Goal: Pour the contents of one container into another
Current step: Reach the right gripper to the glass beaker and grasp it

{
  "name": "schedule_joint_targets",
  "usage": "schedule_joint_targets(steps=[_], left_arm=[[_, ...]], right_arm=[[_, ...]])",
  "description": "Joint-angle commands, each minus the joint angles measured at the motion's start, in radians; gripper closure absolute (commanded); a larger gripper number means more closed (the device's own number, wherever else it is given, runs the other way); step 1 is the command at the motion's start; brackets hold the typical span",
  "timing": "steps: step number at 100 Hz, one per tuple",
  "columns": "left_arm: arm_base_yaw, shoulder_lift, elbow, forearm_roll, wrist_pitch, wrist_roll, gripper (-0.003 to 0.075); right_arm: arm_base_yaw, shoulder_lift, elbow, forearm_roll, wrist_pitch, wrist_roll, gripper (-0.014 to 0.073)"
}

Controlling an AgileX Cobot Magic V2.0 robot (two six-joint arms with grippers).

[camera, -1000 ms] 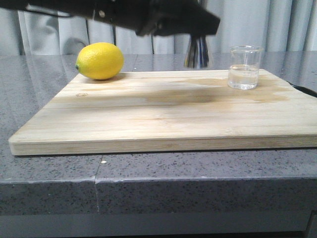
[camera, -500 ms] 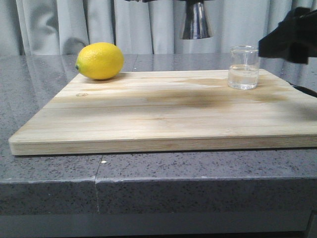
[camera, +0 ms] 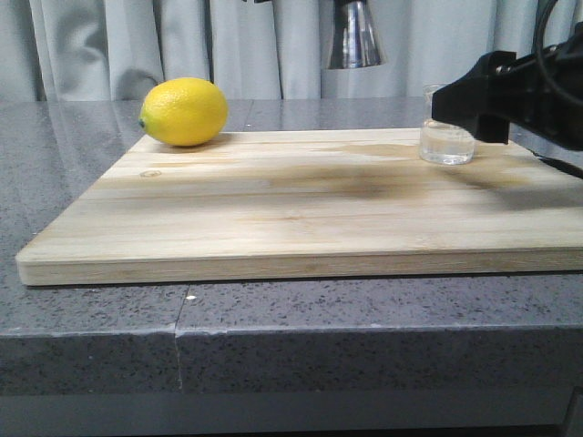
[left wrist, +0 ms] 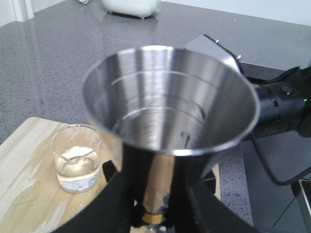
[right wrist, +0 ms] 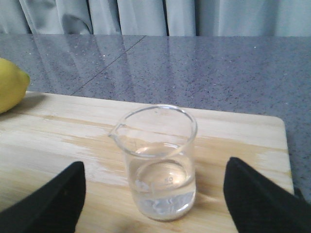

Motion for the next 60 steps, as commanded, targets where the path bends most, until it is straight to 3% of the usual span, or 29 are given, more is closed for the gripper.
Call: schedule_joint_targets(steps=[1, 38, 60], left_arm=[[0.002, -0.052, -0.031, -0.065, 0.051, -0.012, 0.0739], [0.002, -0.052, -0.031, -0.063, 0.101, -0.014, 0.0739], [0.002, -0.052, -0.031, -0.059, 0.103, -0.014, 0.0739]], right_arm=[[0.001, 0.008, -0.028, -0.004, -0.127, -0.008, 0.0064], [-0.001, 0.144, -0.03, -0.004, -0.298, -0.03, 0.0064], [-0.001, 0.189, -0.081, -0.004, -0.295, -0.03, 0.0065]])
